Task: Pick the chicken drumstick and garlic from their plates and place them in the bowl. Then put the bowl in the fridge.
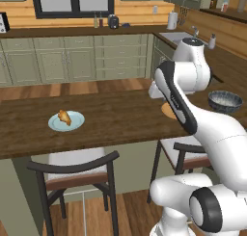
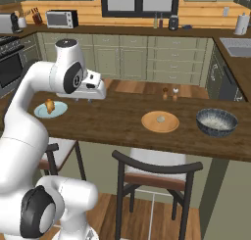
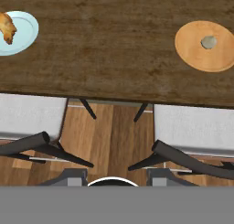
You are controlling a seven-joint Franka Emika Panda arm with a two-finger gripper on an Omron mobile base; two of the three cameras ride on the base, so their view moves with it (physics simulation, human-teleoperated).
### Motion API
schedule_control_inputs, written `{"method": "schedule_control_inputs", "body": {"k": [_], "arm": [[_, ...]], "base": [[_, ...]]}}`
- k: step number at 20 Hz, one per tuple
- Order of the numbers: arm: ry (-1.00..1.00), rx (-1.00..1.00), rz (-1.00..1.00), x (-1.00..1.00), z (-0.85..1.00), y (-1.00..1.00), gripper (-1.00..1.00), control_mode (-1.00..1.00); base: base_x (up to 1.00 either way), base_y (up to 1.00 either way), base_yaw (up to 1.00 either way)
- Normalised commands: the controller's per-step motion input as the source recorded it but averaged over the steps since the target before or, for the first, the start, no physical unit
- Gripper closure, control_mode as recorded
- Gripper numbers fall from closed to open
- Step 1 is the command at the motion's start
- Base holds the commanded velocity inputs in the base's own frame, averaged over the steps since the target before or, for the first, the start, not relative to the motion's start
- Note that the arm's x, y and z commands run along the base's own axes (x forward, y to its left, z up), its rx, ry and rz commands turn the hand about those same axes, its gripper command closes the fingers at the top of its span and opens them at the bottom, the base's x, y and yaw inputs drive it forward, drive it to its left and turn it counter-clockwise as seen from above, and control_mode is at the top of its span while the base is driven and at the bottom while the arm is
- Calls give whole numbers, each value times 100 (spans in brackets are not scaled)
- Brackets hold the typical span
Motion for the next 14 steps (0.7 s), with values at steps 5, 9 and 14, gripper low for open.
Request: {"method": "schedule_control_inputs", "body": {"k": [5,9,14], "arm": [[0,0,0,0,0,0,-100,-100],[0,-2,0,-4,-15,36,-100,-100],[7,-6,0,30,-21,100,-100,-100]], "base": [[0,0,0],[0,0,0],[0,0,0]]}}
